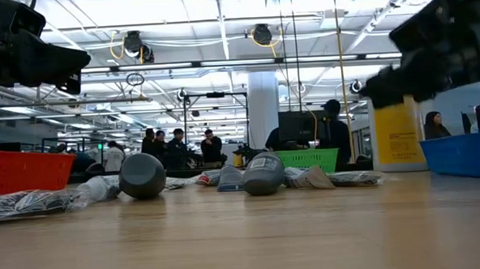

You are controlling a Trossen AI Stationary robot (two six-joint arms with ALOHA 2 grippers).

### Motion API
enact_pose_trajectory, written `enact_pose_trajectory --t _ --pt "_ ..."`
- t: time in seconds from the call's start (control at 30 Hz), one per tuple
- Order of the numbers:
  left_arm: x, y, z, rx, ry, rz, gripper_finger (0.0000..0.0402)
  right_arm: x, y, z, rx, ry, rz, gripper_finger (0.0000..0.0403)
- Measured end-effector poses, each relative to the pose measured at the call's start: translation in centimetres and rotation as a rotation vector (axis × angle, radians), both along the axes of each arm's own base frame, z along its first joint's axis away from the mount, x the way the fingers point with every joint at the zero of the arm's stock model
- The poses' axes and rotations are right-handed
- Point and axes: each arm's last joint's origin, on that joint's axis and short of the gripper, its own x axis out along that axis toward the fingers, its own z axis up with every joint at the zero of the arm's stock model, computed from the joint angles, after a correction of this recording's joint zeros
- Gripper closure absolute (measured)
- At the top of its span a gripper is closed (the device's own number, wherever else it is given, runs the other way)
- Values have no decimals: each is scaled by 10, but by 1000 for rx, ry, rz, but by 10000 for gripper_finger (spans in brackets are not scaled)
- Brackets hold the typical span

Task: Pick & Place Travel size toiletries
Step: Put the black hairbrush into the blue bin

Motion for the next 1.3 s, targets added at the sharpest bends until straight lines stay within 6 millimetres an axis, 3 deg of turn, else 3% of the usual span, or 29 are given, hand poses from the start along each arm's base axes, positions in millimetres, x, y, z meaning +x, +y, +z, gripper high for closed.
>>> enact_pose_trajectory --t 0.4,0.5,0.67,0.87,1.2,1.3 --pt "0 0 0 0 -1 0 371 54 10 -21 -63 352 65 154" --pt "0 0 0 0 -1 0 371 61 19 -26 -150 388 119 133" --pt "0 0 0 0 0 0 371 63 32 -39 -342 432 59 129" --pt "0 0 0 -35 0 -2 371 64 37 -44 -419 441 -22 177" --pt "0 0 0 -83 5 -4 371 65 29 -41 -463 440 -127 374" --pt "0 0 0 -83 6 -5 371 66 30 -29 -443 397 -135 394"
